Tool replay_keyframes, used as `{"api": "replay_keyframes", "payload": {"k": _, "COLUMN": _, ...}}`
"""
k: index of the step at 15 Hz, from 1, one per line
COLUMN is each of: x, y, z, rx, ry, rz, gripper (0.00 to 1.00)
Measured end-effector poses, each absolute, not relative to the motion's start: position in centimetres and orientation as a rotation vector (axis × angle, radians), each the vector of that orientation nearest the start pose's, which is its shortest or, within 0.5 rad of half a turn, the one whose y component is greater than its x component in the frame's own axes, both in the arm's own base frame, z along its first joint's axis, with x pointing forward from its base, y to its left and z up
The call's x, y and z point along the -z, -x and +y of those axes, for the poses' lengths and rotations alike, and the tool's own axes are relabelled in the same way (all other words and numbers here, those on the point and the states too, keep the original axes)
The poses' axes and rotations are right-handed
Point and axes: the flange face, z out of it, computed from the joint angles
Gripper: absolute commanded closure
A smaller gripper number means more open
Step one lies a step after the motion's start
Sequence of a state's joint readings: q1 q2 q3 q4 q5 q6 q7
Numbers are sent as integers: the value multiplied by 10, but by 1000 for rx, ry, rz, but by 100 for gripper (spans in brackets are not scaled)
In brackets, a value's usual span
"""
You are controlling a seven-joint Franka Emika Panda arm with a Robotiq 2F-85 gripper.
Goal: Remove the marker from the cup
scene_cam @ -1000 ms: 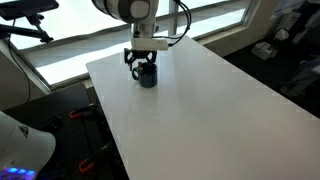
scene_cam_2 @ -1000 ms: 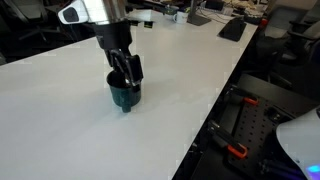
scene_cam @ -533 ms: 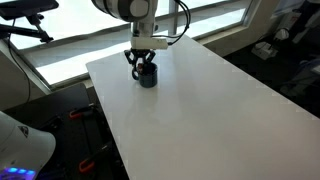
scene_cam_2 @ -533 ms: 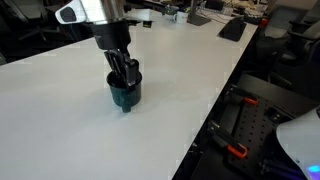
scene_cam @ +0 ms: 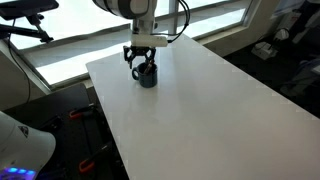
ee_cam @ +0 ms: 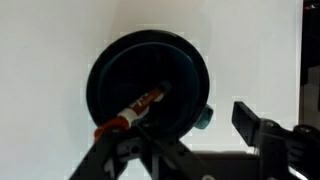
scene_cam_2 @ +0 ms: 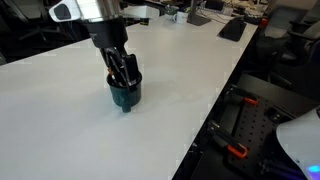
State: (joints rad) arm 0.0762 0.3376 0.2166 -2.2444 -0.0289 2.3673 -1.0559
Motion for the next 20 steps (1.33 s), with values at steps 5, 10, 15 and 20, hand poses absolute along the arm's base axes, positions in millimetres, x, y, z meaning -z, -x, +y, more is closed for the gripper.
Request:
{"api": "replay_keyframes", "payload": {"k": 5, "x": -210, "y": -502, "z": 154, "rx": -238, "ry": 2339, "rz": -1900, "gripper": 0}}
{"api": "replay_keyframes", "payload": {"k": 10, "x": -224, "y": -508, "z": 155, "rx": -177, "ry": 2504, "rz": -1745, "gripper": 0}}
{"api": "replay_keyframes", "payload": {"k": 15, "x": -233, "y": -509, "z": 157, "rx": -163, "ry": 2683, "rz": -1501, "gripper": 0}}
{"api": "replay_keyframes", "payload": {"k": 20, "x": -236, "y": -515, "z": 155, "rx": -56, "ry": 2875, "rz": -1202, "gripper": 0}}
